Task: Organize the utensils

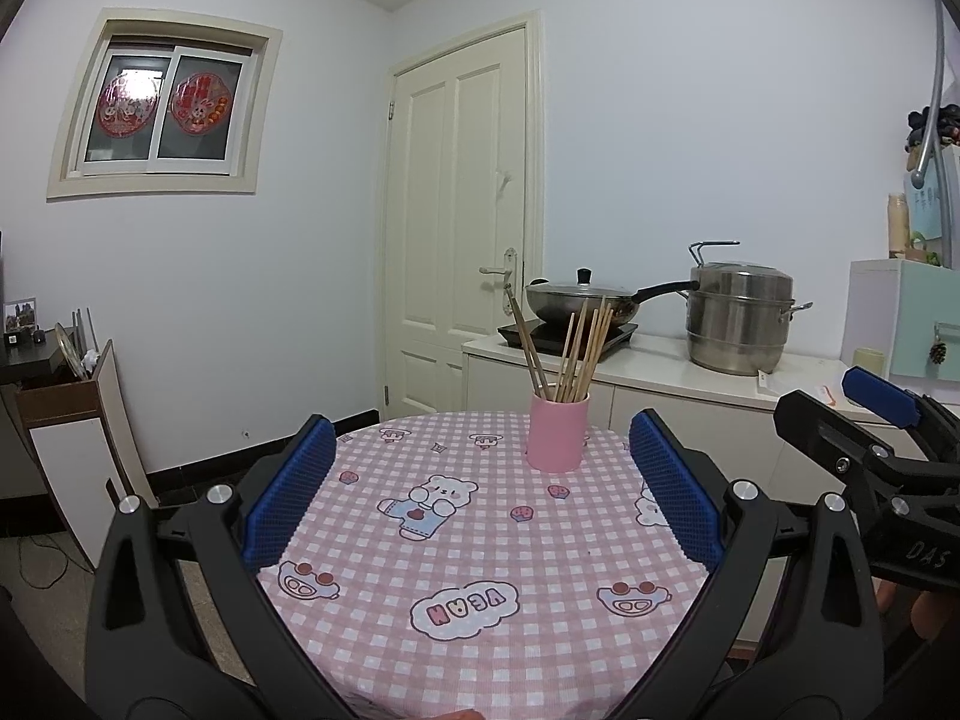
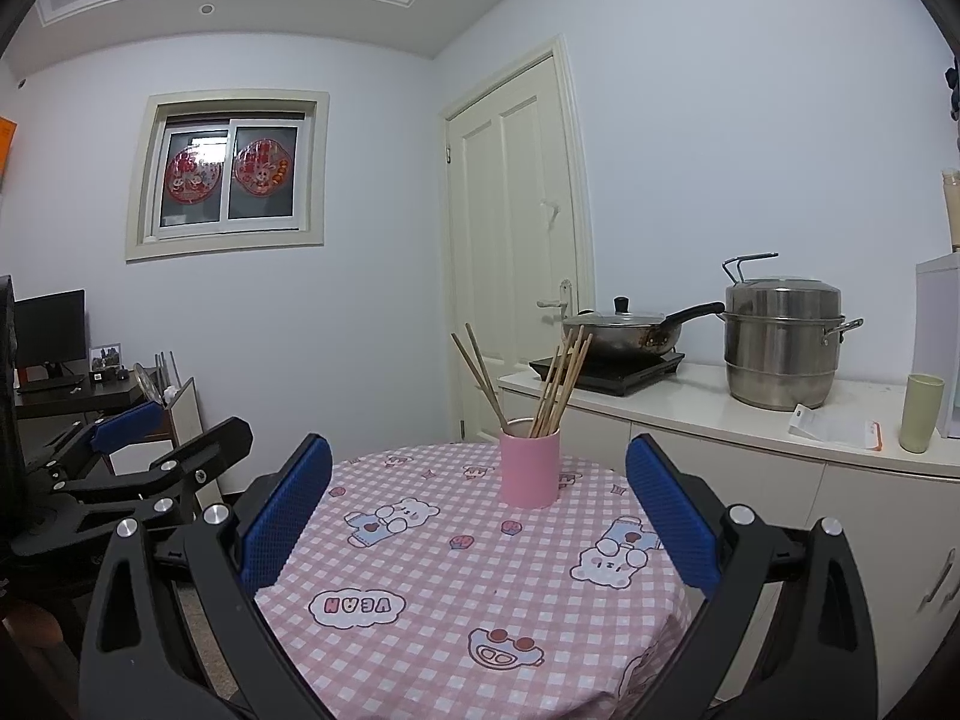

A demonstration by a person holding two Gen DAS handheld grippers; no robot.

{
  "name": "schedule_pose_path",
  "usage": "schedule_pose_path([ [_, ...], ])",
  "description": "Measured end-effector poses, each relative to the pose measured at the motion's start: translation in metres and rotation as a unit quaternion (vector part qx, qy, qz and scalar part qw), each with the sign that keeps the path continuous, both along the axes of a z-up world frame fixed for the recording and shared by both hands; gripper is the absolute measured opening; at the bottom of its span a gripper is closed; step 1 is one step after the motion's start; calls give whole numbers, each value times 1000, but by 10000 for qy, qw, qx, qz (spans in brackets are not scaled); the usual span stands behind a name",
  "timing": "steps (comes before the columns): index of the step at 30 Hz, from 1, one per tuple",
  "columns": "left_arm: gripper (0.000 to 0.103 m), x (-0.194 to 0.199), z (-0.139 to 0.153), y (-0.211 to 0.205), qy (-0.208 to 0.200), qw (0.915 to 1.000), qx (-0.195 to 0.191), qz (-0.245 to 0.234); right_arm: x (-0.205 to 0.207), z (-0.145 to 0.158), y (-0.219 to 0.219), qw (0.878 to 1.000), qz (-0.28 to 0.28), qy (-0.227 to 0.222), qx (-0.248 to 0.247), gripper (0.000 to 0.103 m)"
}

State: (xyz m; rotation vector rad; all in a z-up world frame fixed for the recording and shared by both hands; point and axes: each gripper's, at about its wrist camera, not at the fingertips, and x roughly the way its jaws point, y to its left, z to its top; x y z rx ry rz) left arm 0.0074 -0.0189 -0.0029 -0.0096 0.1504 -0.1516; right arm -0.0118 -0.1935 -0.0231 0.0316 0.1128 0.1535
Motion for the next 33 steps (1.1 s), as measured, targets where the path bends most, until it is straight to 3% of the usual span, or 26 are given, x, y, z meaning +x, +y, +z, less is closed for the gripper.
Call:
schedule_pose_path([
  [33, 97, 1, -1, -8, 9, 9998, 165, 82, 0, -1, 1, 10000, 16, 72, 5, 95],
])
